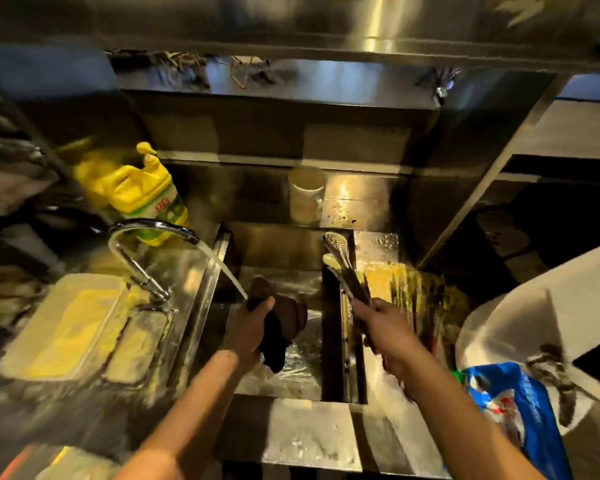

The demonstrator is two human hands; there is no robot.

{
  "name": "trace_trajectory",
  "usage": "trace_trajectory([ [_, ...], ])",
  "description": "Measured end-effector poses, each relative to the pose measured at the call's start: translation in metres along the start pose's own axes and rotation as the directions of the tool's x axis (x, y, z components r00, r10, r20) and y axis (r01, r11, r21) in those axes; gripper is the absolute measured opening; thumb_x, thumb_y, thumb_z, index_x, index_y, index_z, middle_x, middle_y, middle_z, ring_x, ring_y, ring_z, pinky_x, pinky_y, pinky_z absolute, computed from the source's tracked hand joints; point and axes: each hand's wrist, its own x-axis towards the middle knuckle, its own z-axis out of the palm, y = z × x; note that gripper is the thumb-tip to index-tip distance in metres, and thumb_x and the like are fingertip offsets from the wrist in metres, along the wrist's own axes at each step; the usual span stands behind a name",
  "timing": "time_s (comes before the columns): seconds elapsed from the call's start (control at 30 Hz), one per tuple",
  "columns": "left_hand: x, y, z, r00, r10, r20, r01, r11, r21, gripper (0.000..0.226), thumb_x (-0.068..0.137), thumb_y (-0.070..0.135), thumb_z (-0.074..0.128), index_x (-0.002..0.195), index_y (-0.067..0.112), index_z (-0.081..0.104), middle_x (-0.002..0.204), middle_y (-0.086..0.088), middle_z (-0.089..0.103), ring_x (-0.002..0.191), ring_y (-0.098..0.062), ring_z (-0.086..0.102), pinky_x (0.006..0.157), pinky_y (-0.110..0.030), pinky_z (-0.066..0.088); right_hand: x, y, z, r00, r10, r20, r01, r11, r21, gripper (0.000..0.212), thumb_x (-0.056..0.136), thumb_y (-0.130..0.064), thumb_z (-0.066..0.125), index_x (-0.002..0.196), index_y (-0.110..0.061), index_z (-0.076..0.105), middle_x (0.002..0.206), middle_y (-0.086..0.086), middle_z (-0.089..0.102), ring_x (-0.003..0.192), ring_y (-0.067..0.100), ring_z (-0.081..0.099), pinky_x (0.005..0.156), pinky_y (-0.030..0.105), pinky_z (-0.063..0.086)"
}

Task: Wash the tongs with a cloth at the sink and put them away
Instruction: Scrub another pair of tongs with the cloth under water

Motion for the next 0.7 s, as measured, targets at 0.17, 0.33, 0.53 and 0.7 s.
trace_trajectory([
  [0.17, 0.023, 0.011, -0.054, 1.000, -0.018, 0.017, 0.021, 0.980, -0.200, 0.041, 0.096, 0.040, 0.058, 0.116, 0.005, 0.068, 0.105, -0.013, 0.071, 0.096, -0.027, 0.068, 0.087, -0.039, 0.052, 0.010, -0.016, 0.059, 0.934, 0.111, 0.339, -0.195, 0.955, 0.224, 0.012, 0.098, -0.024, 0.058, 0.097, -0.012, 0.056, 0.073, 0.005, 0.066, 0.058, 0.017, 0.060, 0.047, 0.025, 0.048],
  [0.33, 0.046, 0.015, -0.082, 0.998, -0.058, 0.003, 0.056, 0.952, -0.302, 0.045, 0.093, 0.049, 0.055, 0.083, 0.014, 0.080, 0.090, -0.009, 0.079, 0.085, -0.024, 0.075, 0.092, -0.043, 0.053, 0.015, -0.018, 0.111, 0.930, 0.111, 0.350, -0.145, 0.987, 0.072, 0.013, 0.099, -0.028, 0.056, 0.097, -0.016, 0.060, 0.085, 0.006, 0.065, 0.049, 0.010, 0.052, 0.039, 0.021, 0.035],
  [0.53, 0.052, 0.035, -0.049, 0.985, -0.158, 0.075, 0.172, 0.950, -0.260, 0.030, 0.096, 0.025, 0.058, 0.083, 0.004, 0.075, 0.079, -0.016, 0.074, 0.064, -0.028, 0.072, 0.065, -0.038, 0.060, 0.013, -0.013, 0.146, 0.947, 0.029, 0.321, -0.031, 1.000, 0.000, 0.021, 0.097, -0.032, 0.060, 0.113, -0.021, 0.066, 0.077, 0.000, 0.068, 0.043, 0.007, 0.048, 0.036, 0.022, 0.034],
  [0.7, 0.071, 0.064, -0.039, 0.992, -0.129, -0.008, 0.124, 0.971, -0.206, 0.017, 0.099, 0.008, 0.046, 0.093, 0.001, 0.061, 0.071, -0.010, 0.071, 0.062, -0.024, 0.070, 0.066, -0.032, 0.060, 0.001, -0.005, 0.149, 0.952, 0.063, 0.300, -0.059, 0.998, -0.023, 0.007, 0.091, -0.019, 0.063, 0.089, -0.012, 0.063, 0.056, -0.004, 0.055, 0.040, 0.007, 0.041, 0.038, 0.023, 0.031],
])
